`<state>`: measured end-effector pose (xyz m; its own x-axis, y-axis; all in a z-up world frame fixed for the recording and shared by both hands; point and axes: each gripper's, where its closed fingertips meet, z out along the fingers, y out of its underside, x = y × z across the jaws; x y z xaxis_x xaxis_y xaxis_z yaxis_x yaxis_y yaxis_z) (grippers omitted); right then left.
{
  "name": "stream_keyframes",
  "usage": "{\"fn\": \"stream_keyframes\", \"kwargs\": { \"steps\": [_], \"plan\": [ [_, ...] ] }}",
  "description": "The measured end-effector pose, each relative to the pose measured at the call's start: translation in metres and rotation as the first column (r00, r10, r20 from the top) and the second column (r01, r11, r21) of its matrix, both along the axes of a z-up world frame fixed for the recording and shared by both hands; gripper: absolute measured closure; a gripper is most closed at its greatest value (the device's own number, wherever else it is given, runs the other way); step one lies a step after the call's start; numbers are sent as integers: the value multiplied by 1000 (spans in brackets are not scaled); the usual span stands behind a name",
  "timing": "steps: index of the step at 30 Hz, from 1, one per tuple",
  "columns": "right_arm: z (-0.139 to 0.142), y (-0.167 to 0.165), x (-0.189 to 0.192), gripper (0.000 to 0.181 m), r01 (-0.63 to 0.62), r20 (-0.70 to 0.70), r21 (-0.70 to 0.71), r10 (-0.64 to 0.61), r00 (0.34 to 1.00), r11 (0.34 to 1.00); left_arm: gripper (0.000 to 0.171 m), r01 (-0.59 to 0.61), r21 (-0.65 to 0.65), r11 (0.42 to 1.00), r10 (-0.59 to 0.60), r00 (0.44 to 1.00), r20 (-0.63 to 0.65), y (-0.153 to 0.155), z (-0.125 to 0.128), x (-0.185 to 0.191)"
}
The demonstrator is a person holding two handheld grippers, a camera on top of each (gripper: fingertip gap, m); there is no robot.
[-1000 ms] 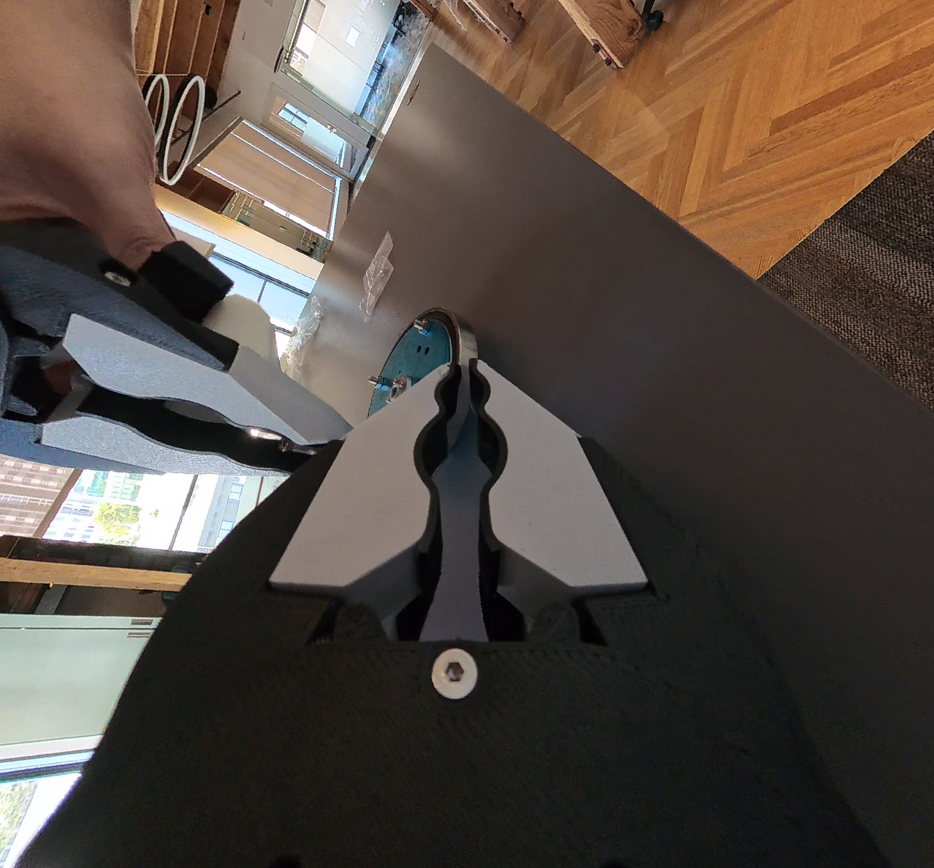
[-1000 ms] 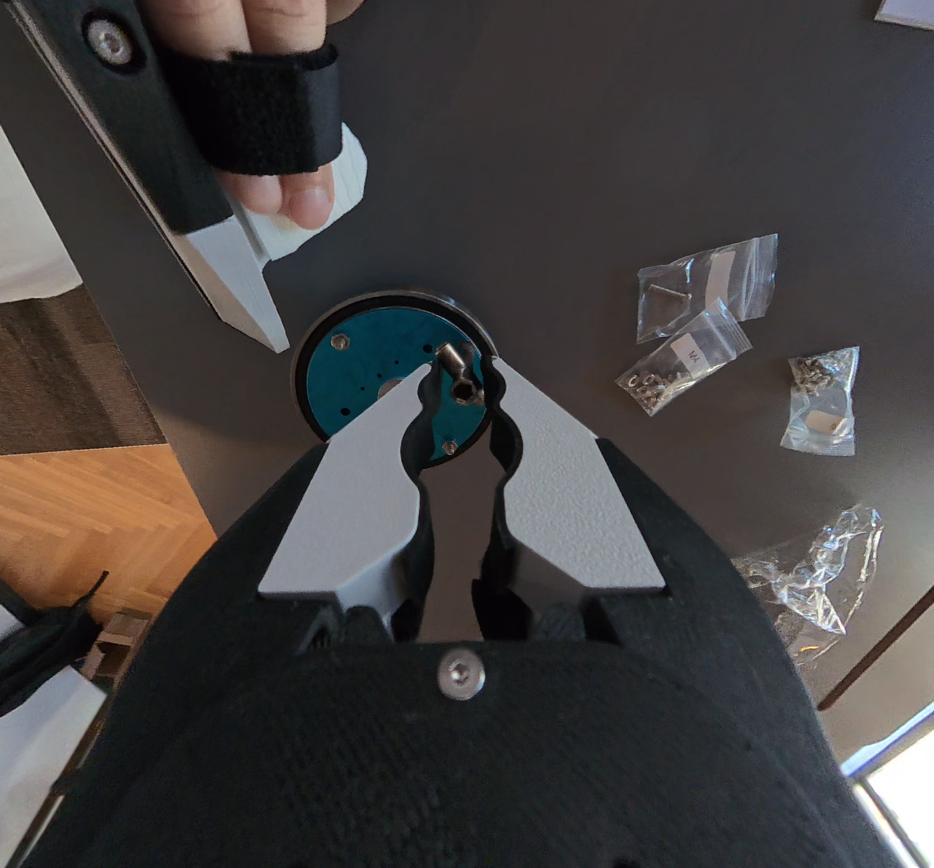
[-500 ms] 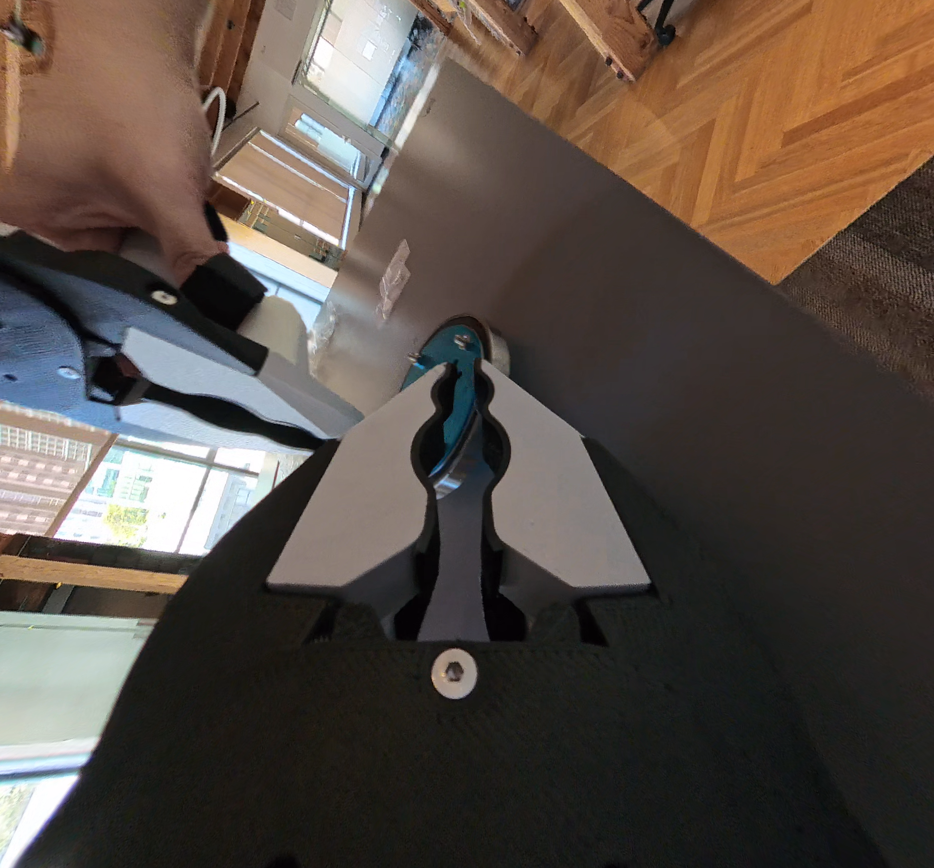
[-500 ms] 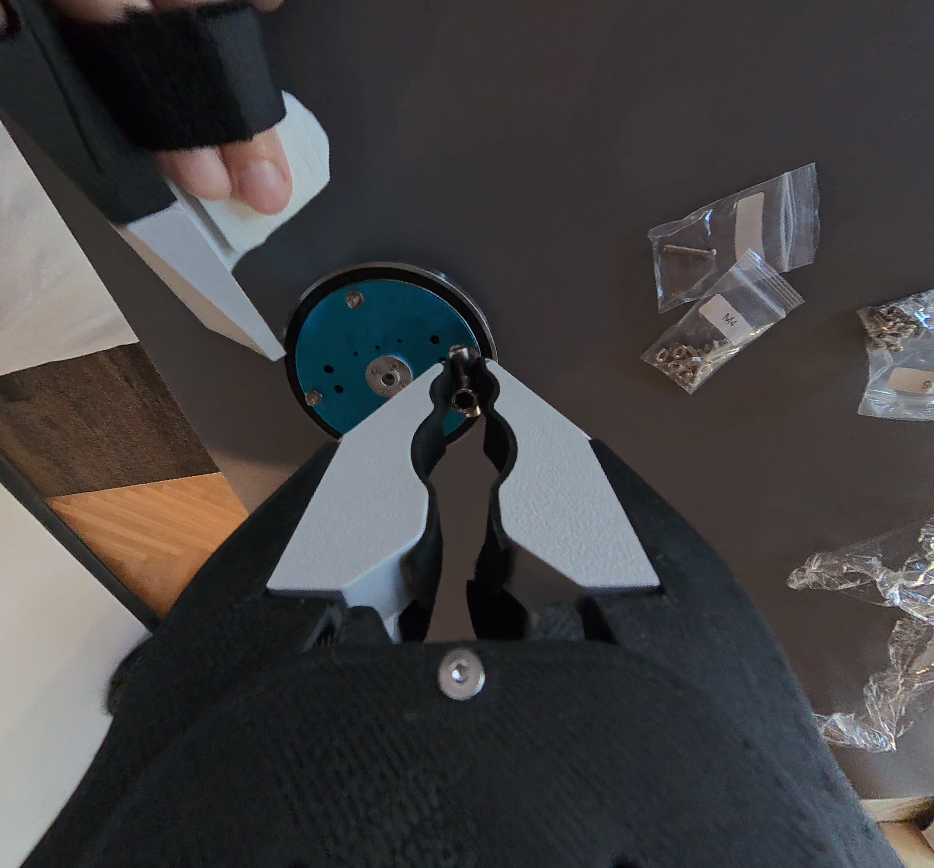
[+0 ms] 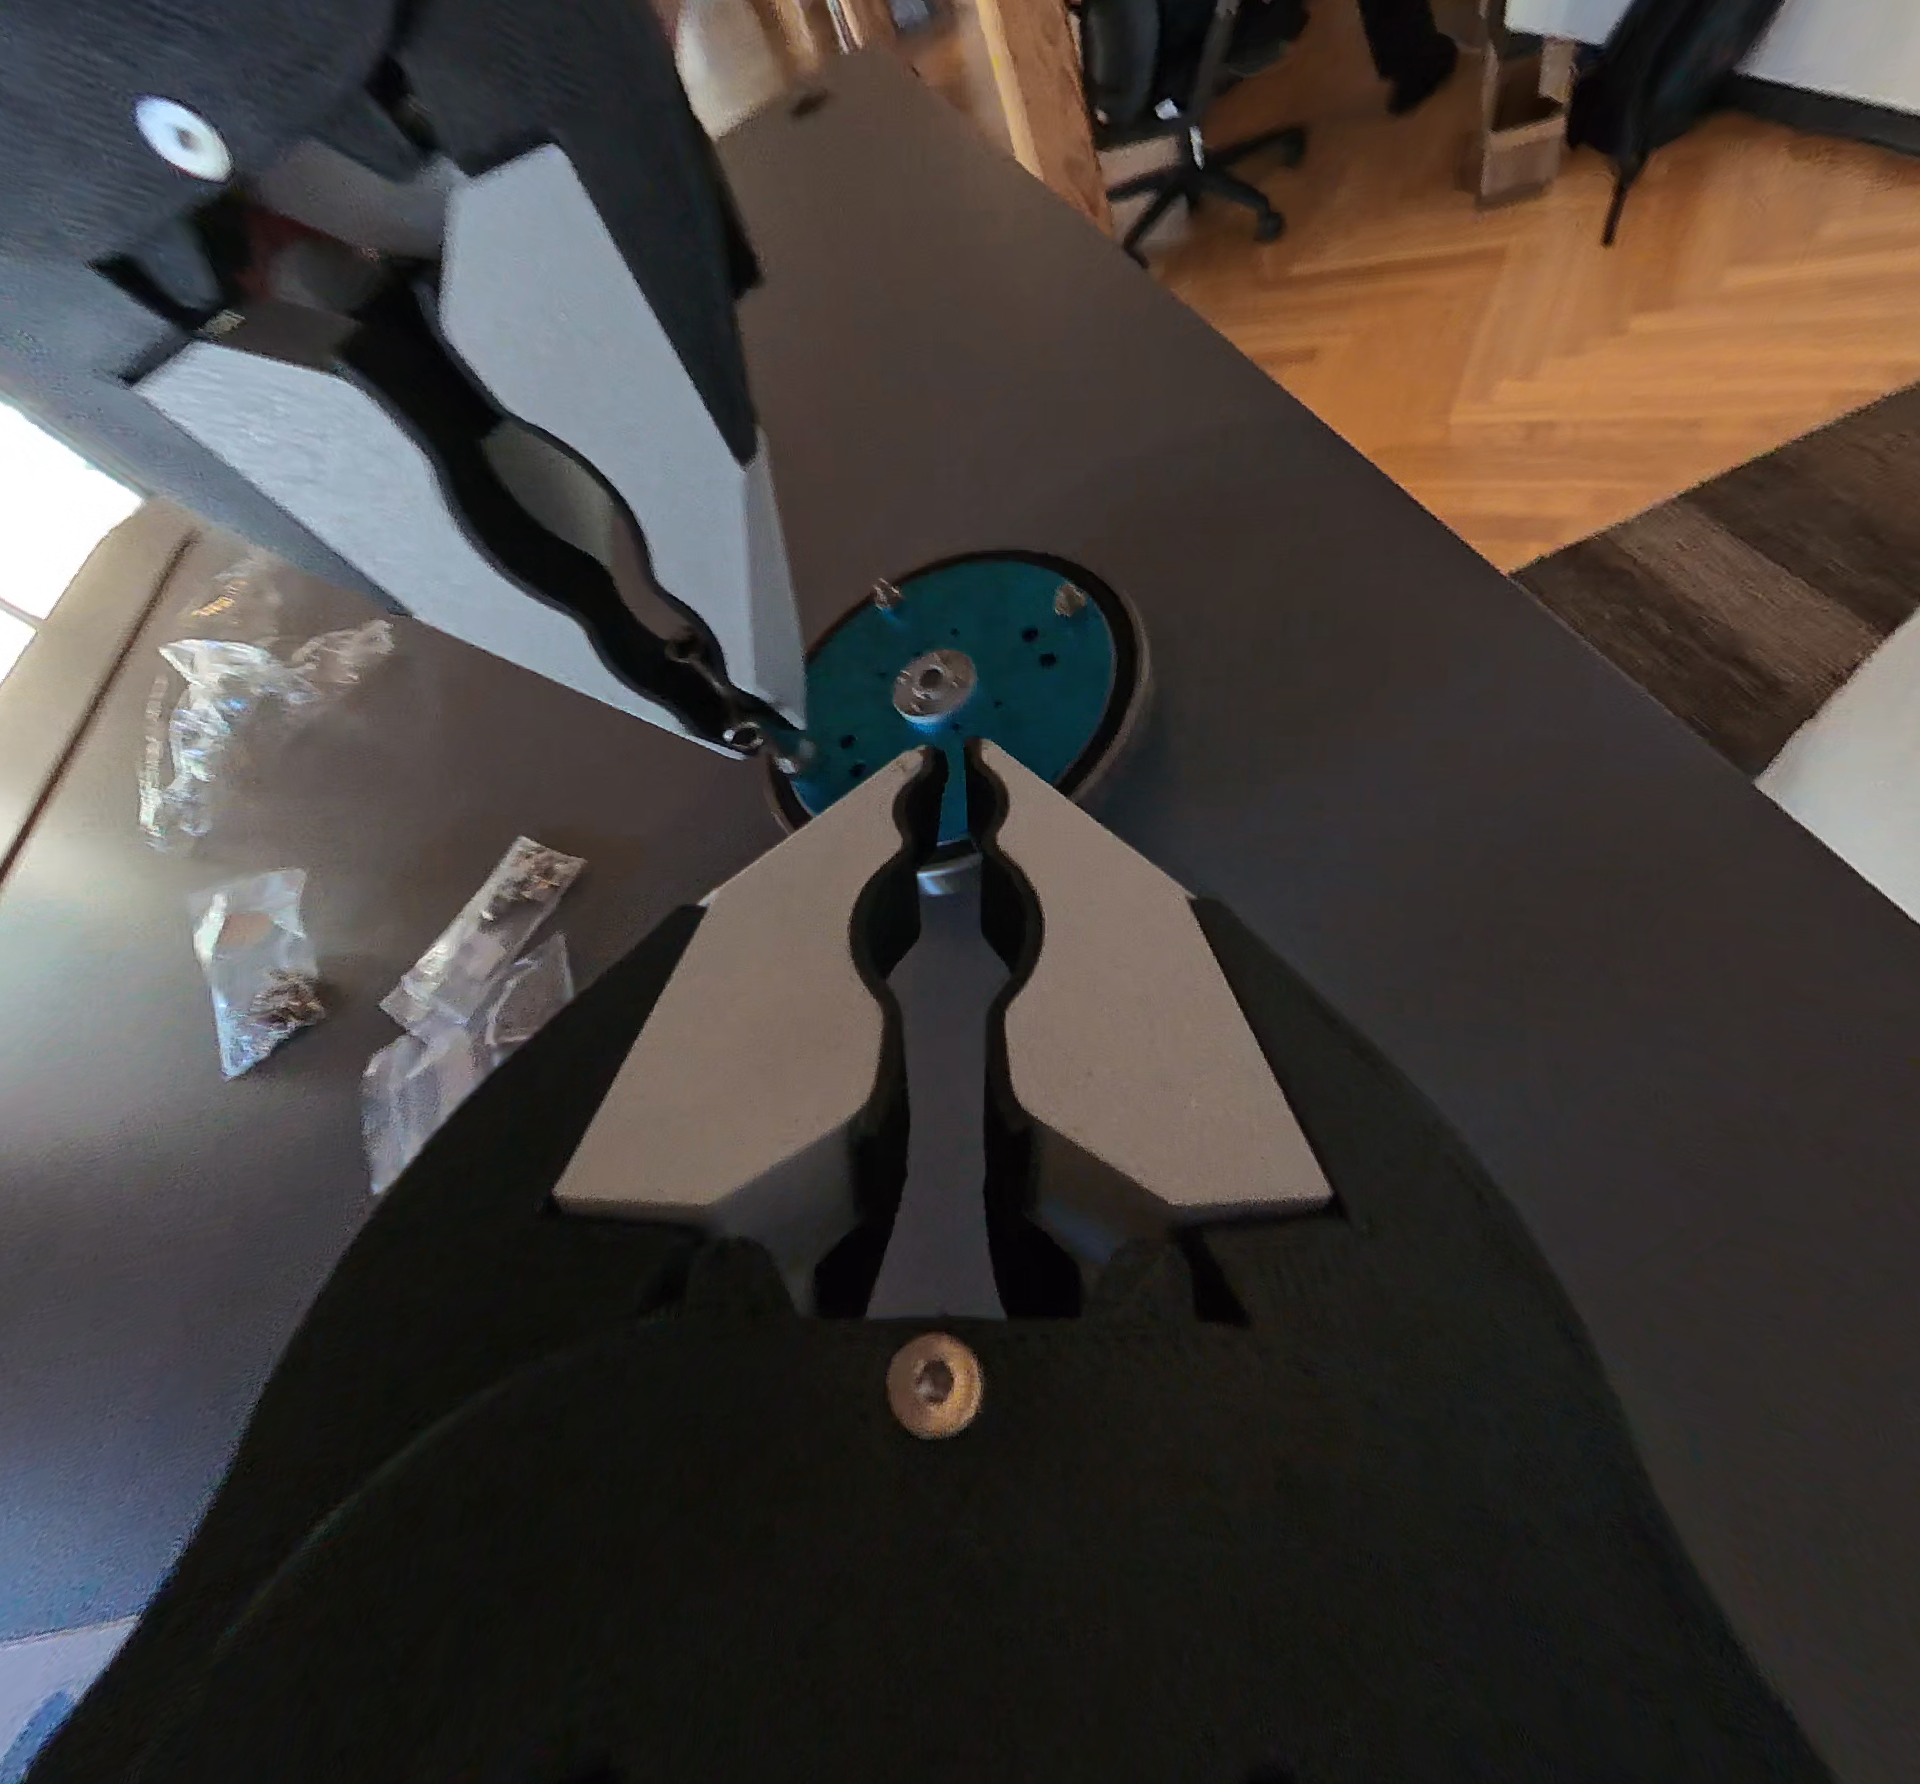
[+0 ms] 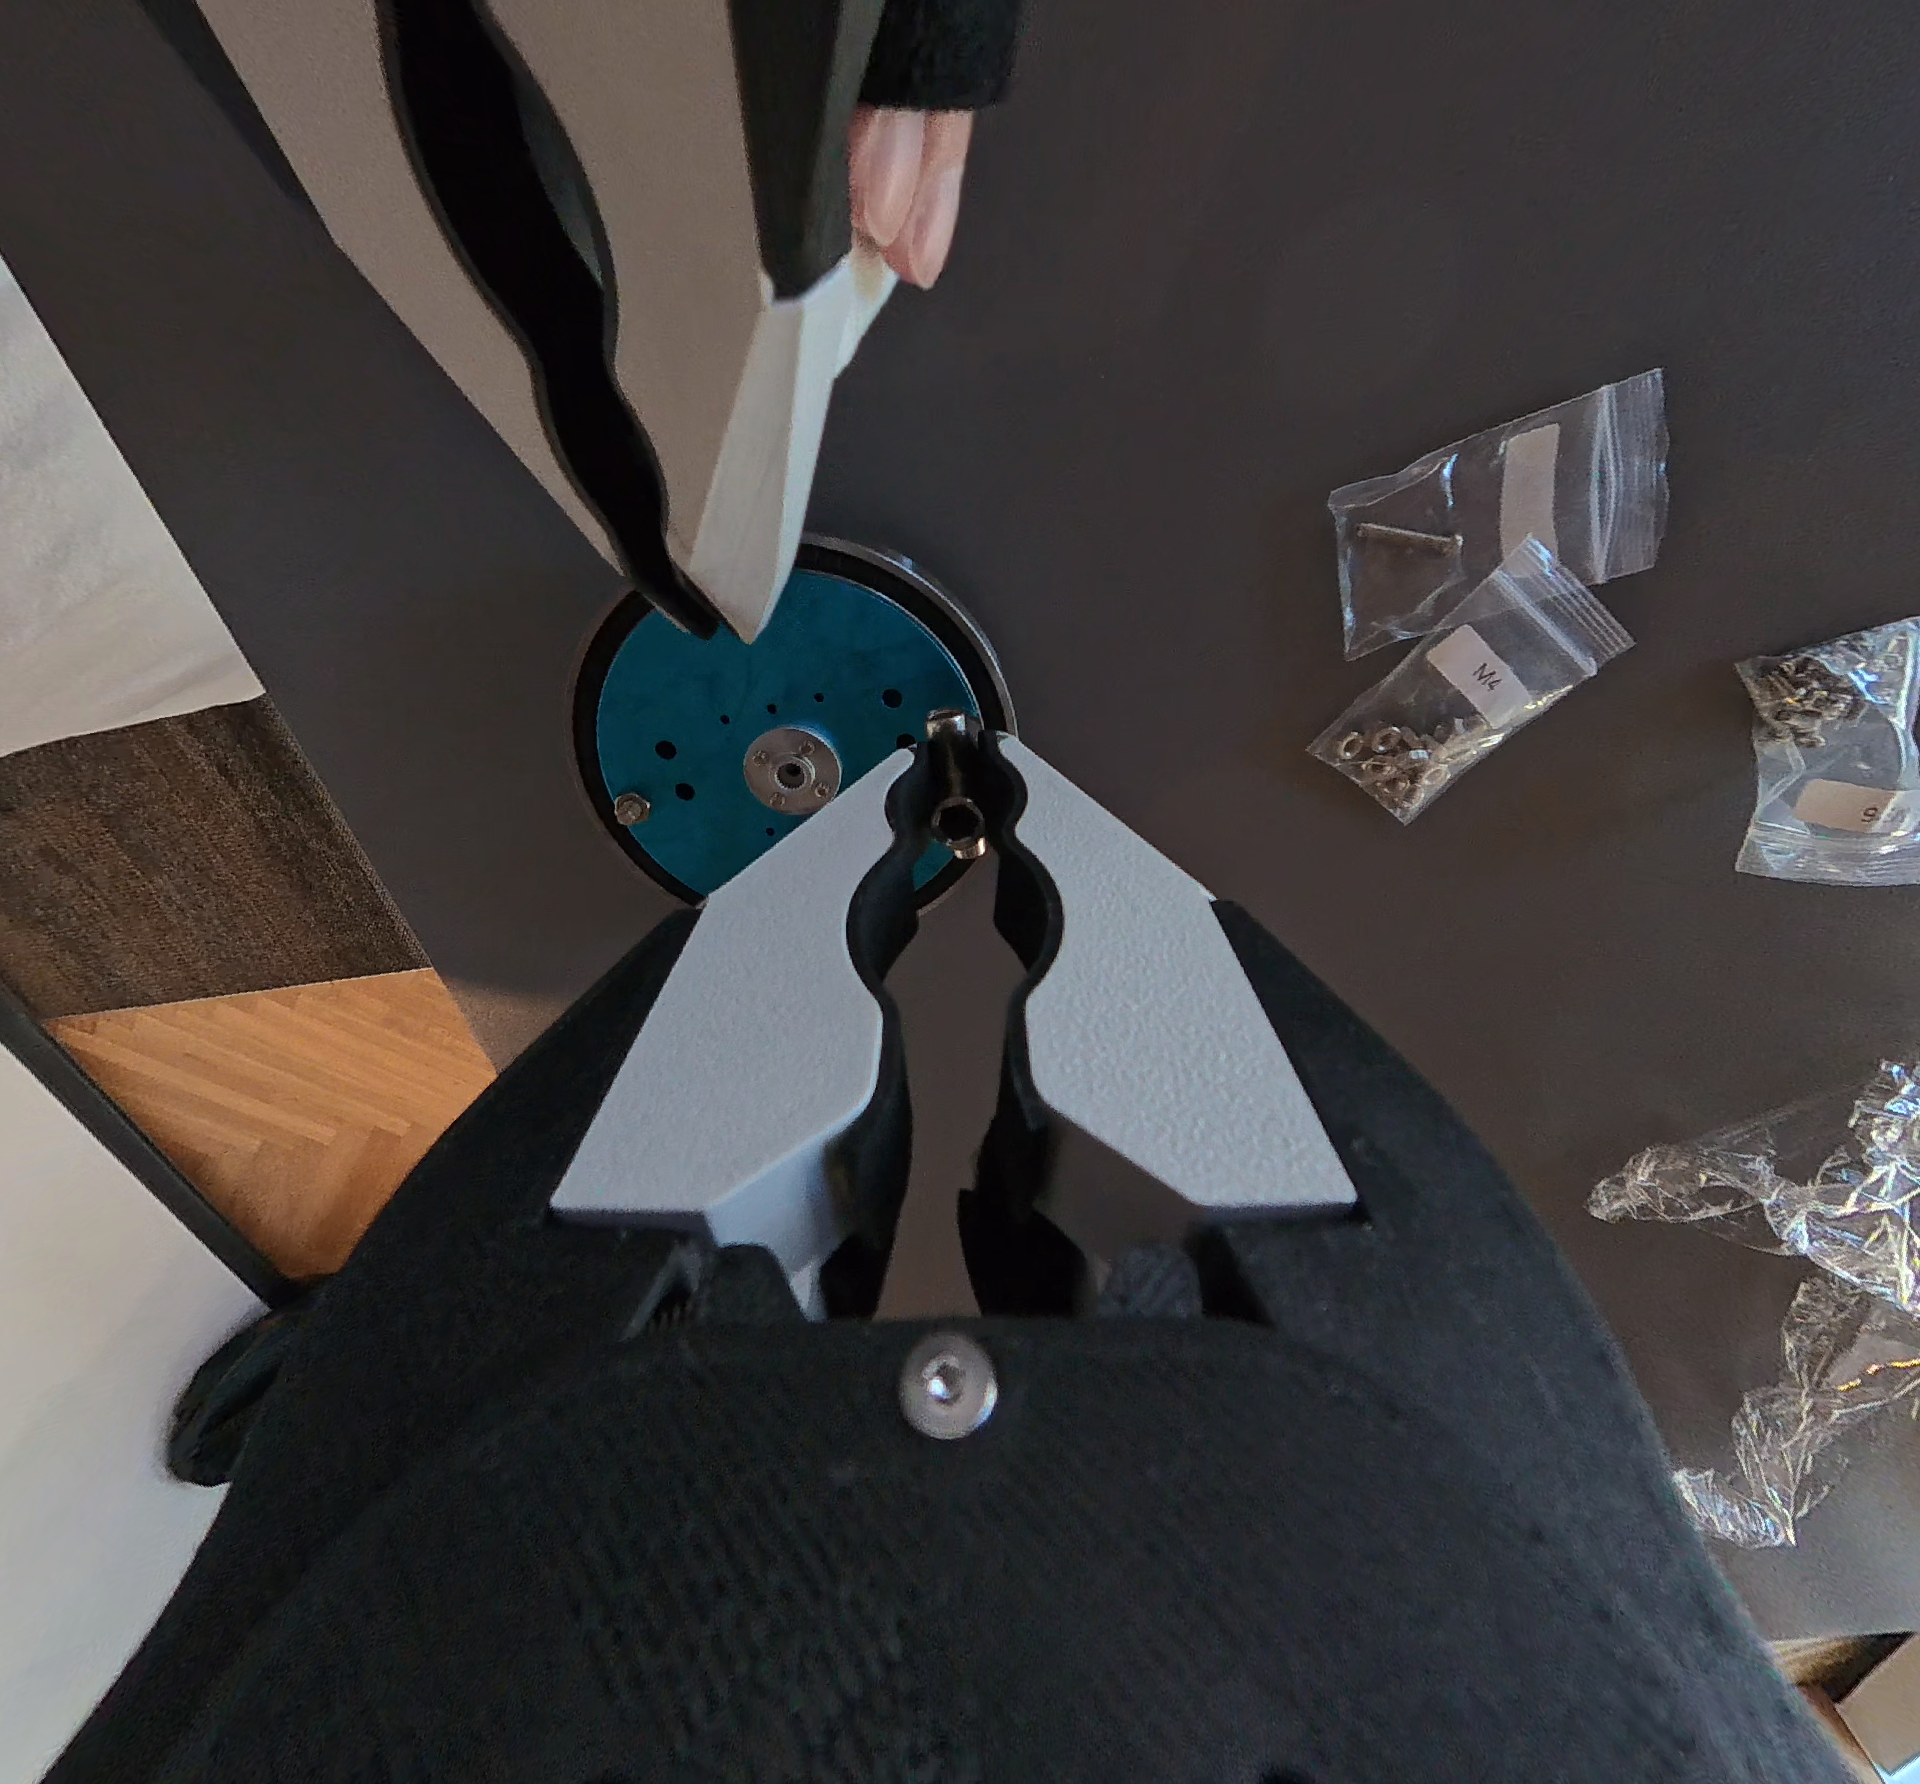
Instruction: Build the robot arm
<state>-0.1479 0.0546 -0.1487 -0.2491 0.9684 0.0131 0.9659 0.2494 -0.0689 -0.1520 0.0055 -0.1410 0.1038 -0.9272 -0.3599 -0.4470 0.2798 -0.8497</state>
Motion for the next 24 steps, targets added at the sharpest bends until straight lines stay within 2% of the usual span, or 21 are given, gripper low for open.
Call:
{"fn": "stream_keyframes", "kwargs": {
  "steps": [3,7,12,18,24],
  "plan": [
    [0,0,0,174,-7,1,6,7,1000,1000,167,-7,-26,1000,6,999,-34,0,-5,2],
    [0,0,0,174,-6,7,9,6,1000,1000,161,14,-123,992,-22,998,-65,-5,-11,3],
    [0,0,1,174,2,10,12,-2,1000,1000,167,-27,-159,987,16,997,-73,0,-13,3],
    [-1,0,1,174,108,-13,-5,-108,994,994,169,-85,-159,984,74,995,-71,1,-12,6],
    [-1,-4,5,174,265,-18,0,-265,964,964,170,-105,-161,981,94,993,-71,-5,-13,25]
  ]
}}
